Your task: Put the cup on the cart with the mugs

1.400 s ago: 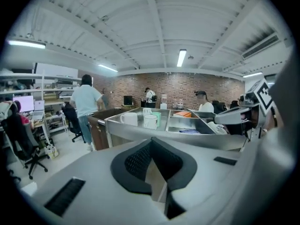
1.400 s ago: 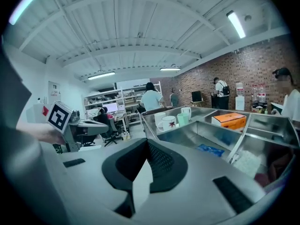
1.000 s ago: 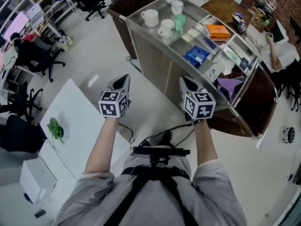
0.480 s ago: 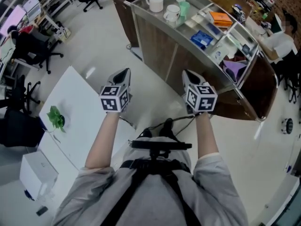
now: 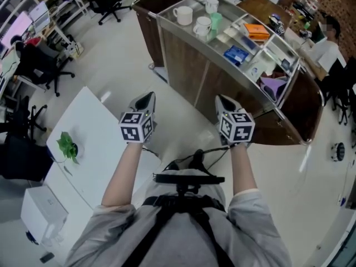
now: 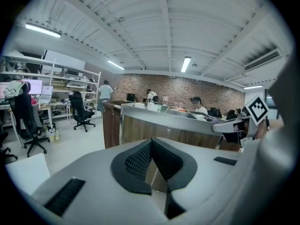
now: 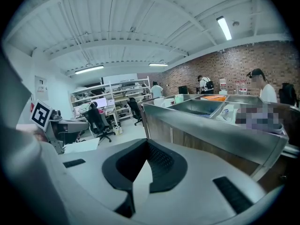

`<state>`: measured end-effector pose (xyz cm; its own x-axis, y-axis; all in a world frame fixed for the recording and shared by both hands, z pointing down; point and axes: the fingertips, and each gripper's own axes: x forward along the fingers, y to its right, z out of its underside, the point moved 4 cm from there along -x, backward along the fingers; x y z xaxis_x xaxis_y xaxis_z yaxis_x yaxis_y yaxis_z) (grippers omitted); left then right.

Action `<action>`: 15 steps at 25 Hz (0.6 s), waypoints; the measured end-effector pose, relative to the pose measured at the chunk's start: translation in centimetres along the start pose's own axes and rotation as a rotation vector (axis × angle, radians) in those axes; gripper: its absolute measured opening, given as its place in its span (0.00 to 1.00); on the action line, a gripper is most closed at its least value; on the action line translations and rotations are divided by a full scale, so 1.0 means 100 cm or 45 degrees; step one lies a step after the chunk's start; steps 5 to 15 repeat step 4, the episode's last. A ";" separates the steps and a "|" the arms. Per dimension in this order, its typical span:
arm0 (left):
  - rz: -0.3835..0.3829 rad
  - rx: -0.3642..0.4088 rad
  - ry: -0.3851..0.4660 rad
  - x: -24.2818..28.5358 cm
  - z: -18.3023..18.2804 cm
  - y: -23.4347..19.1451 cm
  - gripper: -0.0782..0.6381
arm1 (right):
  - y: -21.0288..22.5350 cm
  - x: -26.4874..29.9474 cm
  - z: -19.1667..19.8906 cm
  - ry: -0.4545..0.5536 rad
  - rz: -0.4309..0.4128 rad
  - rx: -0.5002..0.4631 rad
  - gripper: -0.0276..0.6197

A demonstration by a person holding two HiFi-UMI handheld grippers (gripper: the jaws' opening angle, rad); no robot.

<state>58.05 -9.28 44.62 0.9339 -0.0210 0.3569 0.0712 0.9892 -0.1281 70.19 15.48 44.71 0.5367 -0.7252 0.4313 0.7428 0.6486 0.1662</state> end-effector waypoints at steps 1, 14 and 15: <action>0.003 -0.002 -0.001 -0.004 0.002 0.001 0.11 | -0.003 -0.003 0.002 -0.005 0.000 0.000 0.05; 0.014 -0.008 -0.012 -0.020 0.008 0.004 0.11 | -0.016 -0.015 0.011 -0.029 -0.005 0.005 0.05; 0.014 -0.008 -0.012 -0.020 0.008 0.004 0.11 | -0.016 -0.015 0.011 -0.029 -0.005 0.005 0.05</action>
